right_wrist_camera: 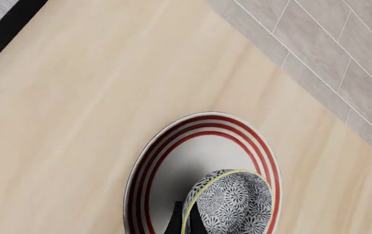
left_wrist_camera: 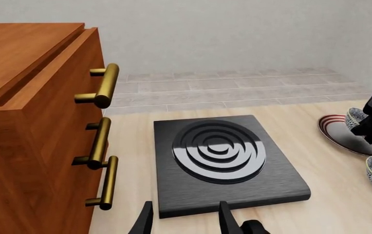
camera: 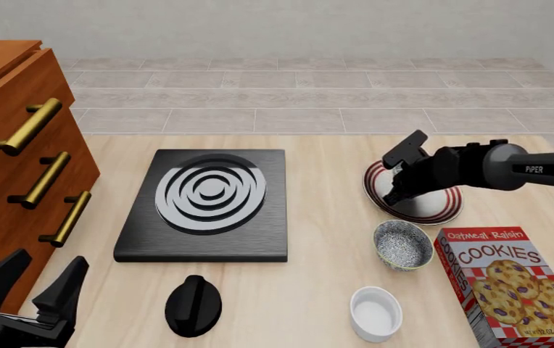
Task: Pick the akita bowl from table center and place it on the plate.
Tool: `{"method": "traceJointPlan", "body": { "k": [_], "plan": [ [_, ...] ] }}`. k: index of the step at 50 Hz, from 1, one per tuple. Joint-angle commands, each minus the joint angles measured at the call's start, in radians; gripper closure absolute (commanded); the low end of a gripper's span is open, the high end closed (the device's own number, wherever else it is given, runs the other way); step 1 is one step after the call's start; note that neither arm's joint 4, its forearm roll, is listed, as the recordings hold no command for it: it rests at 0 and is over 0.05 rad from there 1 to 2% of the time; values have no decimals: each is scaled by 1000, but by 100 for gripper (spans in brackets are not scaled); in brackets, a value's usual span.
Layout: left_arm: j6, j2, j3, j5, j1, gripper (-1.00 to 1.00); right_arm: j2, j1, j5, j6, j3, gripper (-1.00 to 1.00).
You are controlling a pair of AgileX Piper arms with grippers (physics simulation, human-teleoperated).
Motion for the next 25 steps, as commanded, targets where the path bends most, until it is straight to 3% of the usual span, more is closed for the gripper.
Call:
{"method": "traceJointPlan", "body": {
  "k": [1, 19, 20, 25],
  "plan": [
    [1, 3, 0, -3, -2, -100, 16, -14, -9, -10, -3, 100],
    [3, 16, 0, -13, -6, -100, 37, 14, -8, 1, 13, 100],
    [3, 16, 0, -14, -6, -100, 30, 10, -33, -39, 36, -100],
    [3, 17, 0, -14, -4, -100, 29, 12, -16, -19, 17, -100]
  ]
}}
